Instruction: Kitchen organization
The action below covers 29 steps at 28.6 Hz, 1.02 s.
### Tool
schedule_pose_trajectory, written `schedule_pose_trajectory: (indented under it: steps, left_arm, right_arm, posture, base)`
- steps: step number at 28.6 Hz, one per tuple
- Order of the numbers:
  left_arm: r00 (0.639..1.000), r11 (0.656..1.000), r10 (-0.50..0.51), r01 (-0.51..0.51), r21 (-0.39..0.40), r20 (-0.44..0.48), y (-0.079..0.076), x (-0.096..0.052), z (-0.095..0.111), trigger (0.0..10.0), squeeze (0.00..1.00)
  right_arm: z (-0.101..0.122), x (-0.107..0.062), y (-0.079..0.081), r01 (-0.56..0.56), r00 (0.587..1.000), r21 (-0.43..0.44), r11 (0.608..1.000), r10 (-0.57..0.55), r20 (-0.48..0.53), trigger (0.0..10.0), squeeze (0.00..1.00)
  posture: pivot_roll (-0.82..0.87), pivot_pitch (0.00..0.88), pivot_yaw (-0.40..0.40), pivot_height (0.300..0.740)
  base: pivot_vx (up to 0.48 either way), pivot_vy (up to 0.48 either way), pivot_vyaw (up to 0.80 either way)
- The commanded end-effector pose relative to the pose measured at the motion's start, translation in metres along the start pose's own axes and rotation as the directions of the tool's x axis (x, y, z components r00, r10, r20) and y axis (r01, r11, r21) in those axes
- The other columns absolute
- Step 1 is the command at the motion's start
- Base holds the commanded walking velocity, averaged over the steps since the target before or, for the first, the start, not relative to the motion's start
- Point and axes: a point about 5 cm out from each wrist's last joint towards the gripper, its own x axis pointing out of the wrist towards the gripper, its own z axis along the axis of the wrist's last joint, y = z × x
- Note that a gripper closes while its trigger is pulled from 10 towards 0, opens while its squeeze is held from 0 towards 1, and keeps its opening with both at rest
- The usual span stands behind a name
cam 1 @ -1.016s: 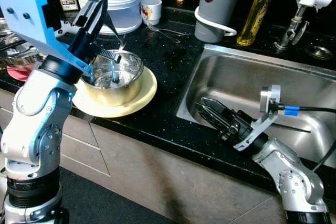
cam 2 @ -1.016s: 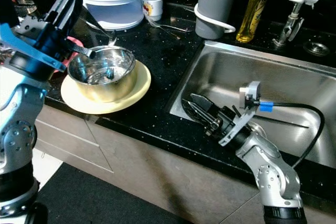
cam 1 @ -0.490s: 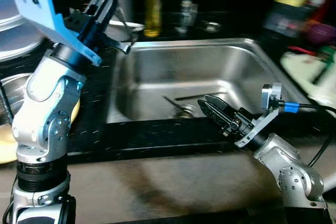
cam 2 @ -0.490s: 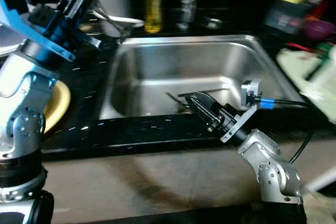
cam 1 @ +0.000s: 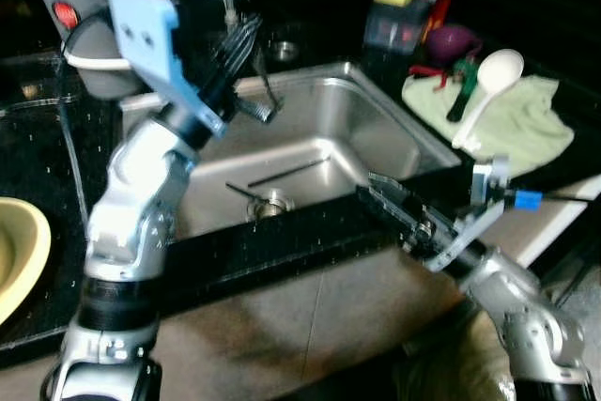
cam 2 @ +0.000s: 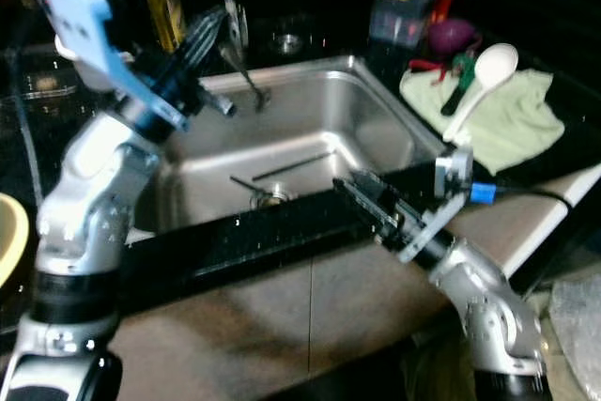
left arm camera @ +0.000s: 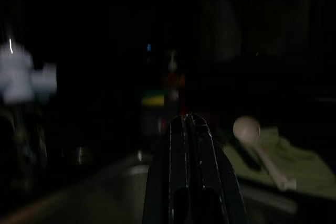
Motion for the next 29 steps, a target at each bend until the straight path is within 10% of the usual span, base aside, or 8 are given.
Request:
schedule_pose_trajectory:
  steps: [1, 5, 7, 16, 17, 18, 19, 29]
  left_arm:
    - [1.000, 1.000, 0.010, -0.010, 0.000, -0.024, 0.003, -0.004, -0.010, 0.0, 0.00]
    - [0.998, 1.000, 0.022, -0.023, -0.021, -0.062, 0.005, -0.005, -0.024, 0.0, 0.00]
    - [0.995, 0.999, 0.027, -0.029, -0.017, -0.095, 0.006, -0.008, -0.035, 9.9, 0.00]
    - [0.992, 0.999, 0.018, -0.023, -0.034, -0.127, 0.006, -0.013, -0.054, 10.0, 0.02]
    - [0.991, 0.999, 0.015, -0.021, -0.043, -0.130, 0.006, -0.014, -0.057, 10.0, 0.60]
    - [0.991, 0.999, 0.013, -0.019, -0.047, -0.131, 0.006, -0.014, -0.059, 10.0, 0.60]
    - [0.991, 0.999, 0.014, -0.020, -0.048, -0.137, 0.006, -0.015, -0.061, 10.0, 1.00]
    - [0.994, 1.000, 0.025, -0.027, -0.010, -0.105, 0.002, -0.014, -0.057, 10.0, 1.00]
  right_arm:
    - [0.000, 0.000, 0.004, -0.021, 1.000, 0.003, 1.000, 0.021, -0.002, 10.0, 0.00]
    - [0.000, 0.000, 0.006, -0.035, 0.999, -0.002, 0.999, 0.035, -0.006, 10.0, 0.00]
    - [0.001, 0.000, 0.006, -0.039, 0.999, -0.004, 0.999, 0.039, -0.007, 10.0, 0.00]
    - [0.001, 0.001, 0.008, -0.048, 0.999, -0.009, 0.999, 0.048, -0.014, 10.0, 0.00]
    - [0.000, 0.001, 0.009, -0.049, 0.999, -0.009, 0.999, 0.049, -0.015, 10.0, 0.00]
    - [0.000, 0.001, 0.009, -0.050, 0.999, -0.010, 0.999, 0.049, -0.015, 10.0, 0.00]
    - [0.000, 0.002, 0.009, -0.050, 0.999, -0.010, 0.999, 0.050, -0.015, 10.0, 0.00]
    - [-0.003, 0.004, 0.011, -0.051, 0.999, -0.004, 0.999, 0.051, -0.009, 10.0, 0.00]
  posture:
    - [-0.01, 0.075, -0.003, 0.740]
    - [-0.01, 0.074, -0.001, 0.740]
    - [-0.02, 0.073, -0.003, 0.740]
    - [-0.02, 0.073, -0.001, 0.740]
    - [-0.02, 0.072, -0.001, 0.740]
    - [-0.02, 0.072, -0.001, 0.740]
    - [-0.02, 0.072, -0.001, 0.740]
    - [-0.01, 0.066, 0.000, 0.740]
  base:
    - [0.000, 0.000, 0.00]
    - [0.000, 0.000, 0.00]
    - [0.000, 0.000, 0.00]
    - [0.000, 0.000, 0.00]
    - [0.000, 0.000, 0.00]
    - [0.000, 0.000, 0.00]
    - [0.000, 0.000, 0.00]
    - [0.000, 0.000, 0.00]
